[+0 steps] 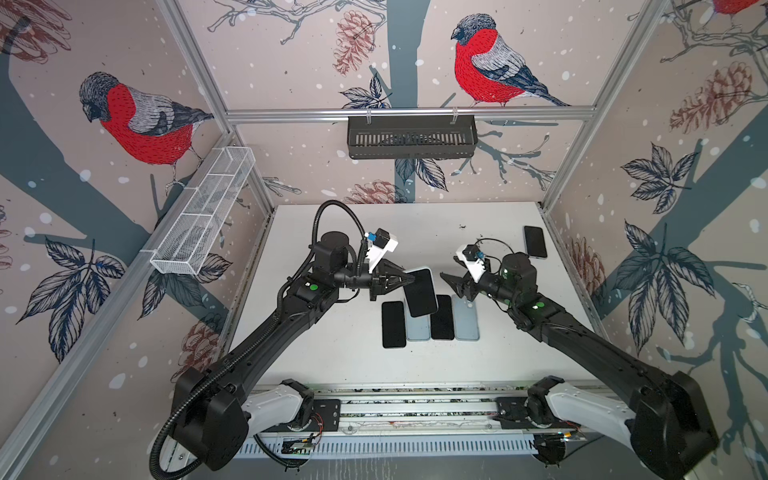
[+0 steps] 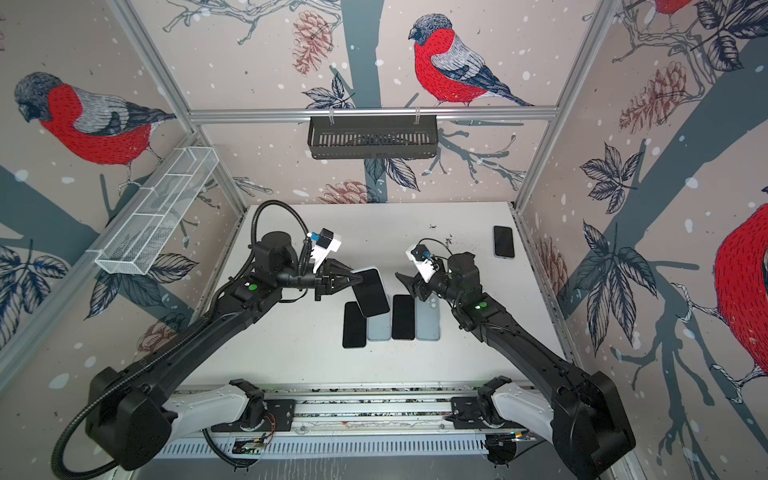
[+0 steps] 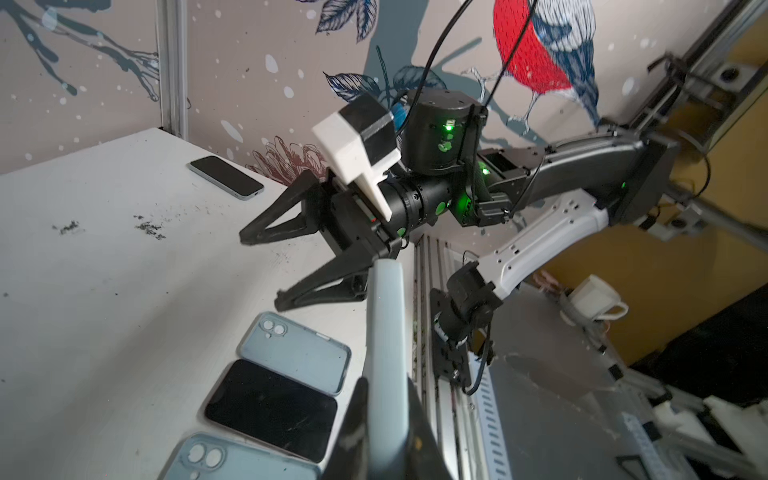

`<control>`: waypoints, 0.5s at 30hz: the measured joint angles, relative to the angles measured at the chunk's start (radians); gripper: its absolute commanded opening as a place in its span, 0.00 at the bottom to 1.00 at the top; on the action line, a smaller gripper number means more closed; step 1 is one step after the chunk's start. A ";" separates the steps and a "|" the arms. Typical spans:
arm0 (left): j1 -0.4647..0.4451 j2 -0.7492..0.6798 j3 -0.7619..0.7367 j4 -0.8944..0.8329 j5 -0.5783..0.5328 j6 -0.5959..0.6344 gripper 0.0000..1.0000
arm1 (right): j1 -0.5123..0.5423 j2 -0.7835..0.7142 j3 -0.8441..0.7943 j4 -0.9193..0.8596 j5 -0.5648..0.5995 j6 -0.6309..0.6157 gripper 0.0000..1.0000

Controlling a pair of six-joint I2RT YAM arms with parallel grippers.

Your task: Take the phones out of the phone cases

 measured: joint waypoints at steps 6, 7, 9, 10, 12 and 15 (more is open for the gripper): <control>0.019 -0.004 -0.046 0.339 0.060 -0.311 0.00 | -0.019 -0.136 -0.043 -0.010 -0.084 0.259 0.65; 0.019 -0.004 -0.048 0.372 0.071 -0.337 0.00 | -0.017 -0.160 -0.057 -0.016 -0.105 0.287 0.65; 0.020 -0.004 -0.050 0.411 0.080 -0.379 0.00 | -0.016 -0.203 -0.084 -0.022 -0.141 0.330 0.65; 0.020 -0.004 -0.052 0.427 0.080 -0.394 0.00 | -0.015 -0.224 -0.100 -0.022 -0.159 0.347 0.64; 0.020 -0.001 -0.056 0.457 0.079 -0.422 0.00 | -0.013 -0.256 -0.123 -0.022 -0.189 0.385 0.64; 0.020 0.006 -0.070 0.514 0.077 -0.472 0.00 | -0.006 -0.293 -0.149 -0.013 -0.220 0.422 0.65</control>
